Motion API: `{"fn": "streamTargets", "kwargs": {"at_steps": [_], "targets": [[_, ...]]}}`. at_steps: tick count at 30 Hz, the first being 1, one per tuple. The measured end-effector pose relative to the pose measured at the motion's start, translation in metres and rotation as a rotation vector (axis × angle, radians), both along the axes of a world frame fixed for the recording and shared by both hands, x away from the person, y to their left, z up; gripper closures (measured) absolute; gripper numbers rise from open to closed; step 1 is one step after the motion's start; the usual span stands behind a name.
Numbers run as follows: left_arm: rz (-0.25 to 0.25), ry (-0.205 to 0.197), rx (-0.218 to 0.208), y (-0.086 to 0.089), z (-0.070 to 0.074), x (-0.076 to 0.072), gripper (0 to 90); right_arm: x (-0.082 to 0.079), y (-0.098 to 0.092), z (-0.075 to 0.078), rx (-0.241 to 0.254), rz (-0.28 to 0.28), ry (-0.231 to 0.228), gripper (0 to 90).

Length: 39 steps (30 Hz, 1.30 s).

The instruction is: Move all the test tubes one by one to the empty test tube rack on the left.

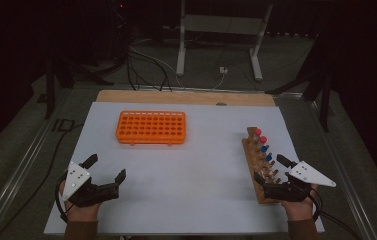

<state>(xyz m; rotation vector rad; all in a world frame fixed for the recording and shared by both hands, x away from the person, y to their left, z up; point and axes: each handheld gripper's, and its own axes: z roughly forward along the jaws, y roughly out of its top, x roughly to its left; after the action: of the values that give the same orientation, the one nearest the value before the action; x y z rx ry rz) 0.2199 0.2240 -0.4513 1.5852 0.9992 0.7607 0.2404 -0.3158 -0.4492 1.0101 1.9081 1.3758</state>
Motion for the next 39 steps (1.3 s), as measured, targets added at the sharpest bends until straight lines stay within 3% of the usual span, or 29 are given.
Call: {"fn": "streamTargets", "kwargs": {"at_steps": [9,13,19,23,29,39], "targets": [[-0.003,-0.007,0.01,0.0,-0.002,0.0,0.5,-0.001,0.003,0.001,-0.003,-0.001,-0.018,0.0],[0.019,0.016,-0.014,0.002,0.0,0.0,0.5,0.0,0.001,0.004,-0.003,-0.003,-0.017,0.0],[0.053,0.016,-0.029,0.007,0.001,-0.002,0.5,-0.002,-0.004,0.012,-0.013,-0.003,-0.009,0.0],[0.06,0.022,-0.032,0.007,0.0,-0.001,0.5,-0.006,-0.01,0.019,-0.063,-0.009,0.04,0.8],[0.073,0.028,-0.031,0.008,-0.002,-0.001,0.5,-0.012,-0.016,0.016,-0.07,0.005,0.116,13.0],[0.092,0.022,-0.036,0.01,-0.003,-0.001,0.5,-0.02,-0.022,0.002,-0.105,-0.001,0.144,24.9]]}}
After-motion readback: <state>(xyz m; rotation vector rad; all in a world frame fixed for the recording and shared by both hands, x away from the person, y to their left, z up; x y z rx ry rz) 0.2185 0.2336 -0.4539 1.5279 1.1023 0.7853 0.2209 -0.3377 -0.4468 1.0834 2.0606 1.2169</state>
